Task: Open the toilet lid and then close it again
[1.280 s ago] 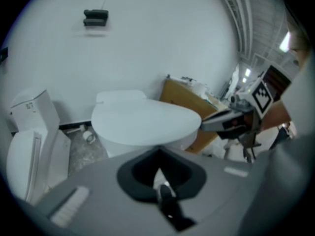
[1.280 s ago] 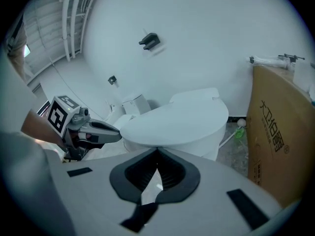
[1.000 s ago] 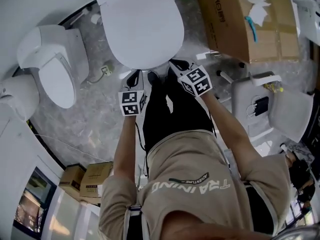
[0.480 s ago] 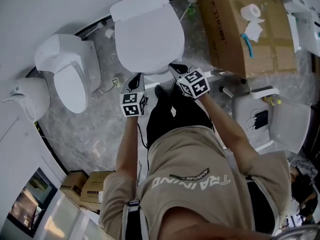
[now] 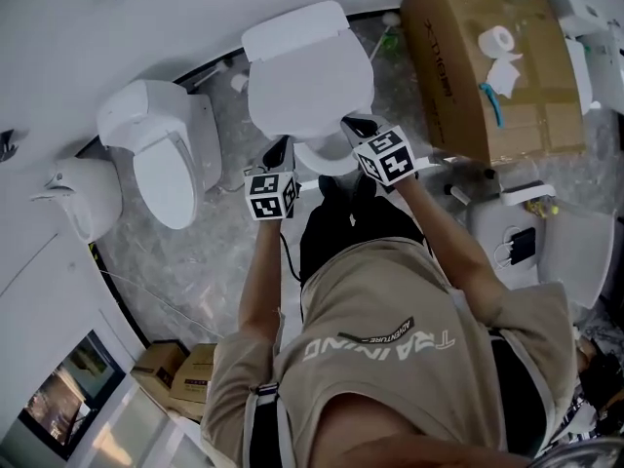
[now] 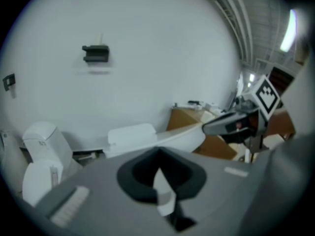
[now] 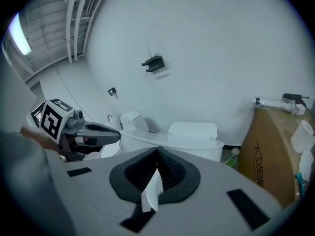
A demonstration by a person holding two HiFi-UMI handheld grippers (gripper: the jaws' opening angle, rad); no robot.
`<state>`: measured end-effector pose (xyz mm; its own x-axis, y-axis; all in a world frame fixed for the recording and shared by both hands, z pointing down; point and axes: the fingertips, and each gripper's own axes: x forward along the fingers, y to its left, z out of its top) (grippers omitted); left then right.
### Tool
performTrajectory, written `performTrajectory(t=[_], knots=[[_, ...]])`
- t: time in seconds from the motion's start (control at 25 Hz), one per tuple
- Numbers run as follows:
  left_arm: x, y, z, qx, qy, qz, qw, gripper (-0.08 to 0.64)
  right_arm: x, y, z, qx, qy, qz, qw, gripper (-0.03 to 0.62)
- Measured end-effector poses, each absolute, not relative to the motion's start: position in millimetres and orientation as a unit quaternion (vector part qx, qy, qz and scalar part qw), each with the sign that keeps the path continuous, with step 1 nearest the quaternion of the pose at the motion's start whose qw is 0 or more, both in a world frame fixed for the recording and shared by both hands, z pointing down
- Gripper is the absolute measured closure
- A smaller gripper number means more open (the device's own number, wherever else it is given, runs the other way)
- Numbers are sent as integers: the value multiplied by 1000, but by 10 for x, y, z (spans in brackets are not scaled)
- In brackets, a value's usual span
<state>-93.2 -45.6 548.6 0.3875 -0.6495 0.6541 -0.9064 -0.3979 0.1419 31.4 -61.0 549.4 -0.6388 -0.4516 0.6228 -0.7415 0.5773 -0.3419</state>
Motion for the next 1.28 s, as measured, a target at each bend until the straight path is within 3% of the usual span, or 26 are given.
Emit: performTrajectory(t=[0.8, 1.28], knots=[[-1001, -1084, 5042, 838, -433, 205, 260, 554, 257, -1252, 5053, 413, -814, 301, 275, 578], [-1046, -1451, 4834, 829, -458, 228, 227, 554, 207, -1624, 4835, 401, -836, 286, 241, 578]])
